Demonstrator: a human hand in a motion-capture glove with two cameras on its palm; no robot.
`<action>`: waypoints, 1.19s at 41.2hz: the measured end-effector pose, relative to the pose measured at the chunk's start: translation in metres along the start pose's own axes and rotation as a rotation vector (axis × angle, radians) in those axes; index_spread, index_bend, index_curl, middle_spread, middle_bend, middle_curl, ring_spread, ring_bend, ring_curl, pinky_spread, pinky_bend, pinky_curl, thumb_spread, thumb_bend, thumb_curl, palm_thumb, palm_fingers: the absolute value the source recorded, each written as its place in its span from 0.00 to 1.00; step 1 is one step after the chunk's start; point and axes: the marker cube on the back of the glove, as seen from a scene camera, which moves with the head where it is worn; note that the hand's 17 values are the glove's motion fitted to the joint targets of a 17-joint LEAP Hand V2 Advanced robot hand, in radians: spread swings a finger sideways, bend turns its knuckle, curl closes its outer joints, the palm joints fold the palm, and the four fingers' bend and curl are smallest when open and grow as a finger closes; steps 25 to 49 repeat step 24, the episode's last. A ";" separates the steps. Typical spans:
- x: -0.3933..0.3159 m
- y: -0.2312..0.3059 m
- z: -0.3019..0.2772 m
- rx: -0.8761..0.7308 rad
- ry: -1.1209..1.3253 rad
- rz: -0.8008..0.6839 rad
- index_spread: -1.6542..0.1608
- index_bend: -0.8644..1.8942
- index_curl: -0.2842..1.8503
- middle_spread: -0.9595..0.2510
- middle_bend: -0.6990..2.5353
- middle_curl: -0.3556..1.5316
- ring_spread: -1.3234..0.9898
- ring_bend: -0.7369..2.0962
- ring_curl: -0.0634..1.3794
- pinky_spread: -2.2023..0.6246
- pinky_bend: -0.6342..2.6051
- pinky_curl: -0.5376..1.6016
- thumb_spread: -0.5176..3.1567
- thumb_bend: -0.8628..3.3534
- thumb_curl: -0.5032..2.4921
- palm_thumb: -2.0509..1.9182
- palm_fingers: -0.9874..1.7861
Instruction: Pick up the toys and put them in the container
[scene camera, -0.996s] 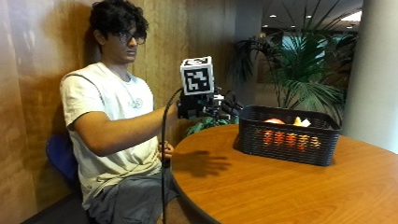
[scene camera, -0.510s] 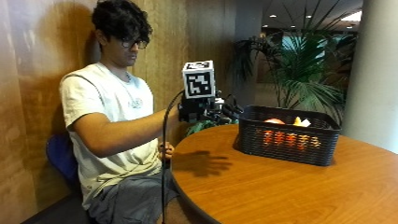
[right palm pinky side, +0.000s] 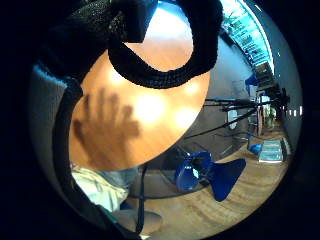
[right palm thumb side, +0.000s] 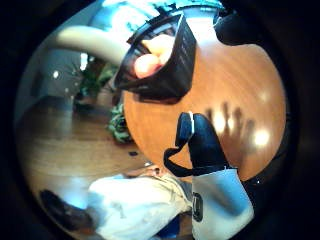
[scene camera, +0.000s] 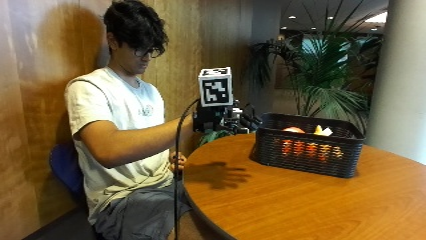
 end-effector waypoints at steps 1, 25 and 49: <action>0.000 0.000 0.001 0.000 0.001 0.001 0.73 0.45 0.39 0.77 0.27 0.38 0.53 0.45 0.33 0.79 0.43 0.40 0.52 0.20 0.30 0.59 0.37; 0.004 0.000 0.015 -0.015 -0.023 -0.002 0.72 0.45 0.38 0.77 0.27 0.38 0.53 0.44 0.33 0.79 0.43 0.40 0.52 0.20 0.30 0.59 0.37; 0.004 0.000 0.015 -0.015 -0.023 -0.002 0.72 0.45 0.38 0.77 0.27 0.38 0.53 0.44 0.33 0.79 0.43 0.40 0.52 0.20 0.30 0.59 0.37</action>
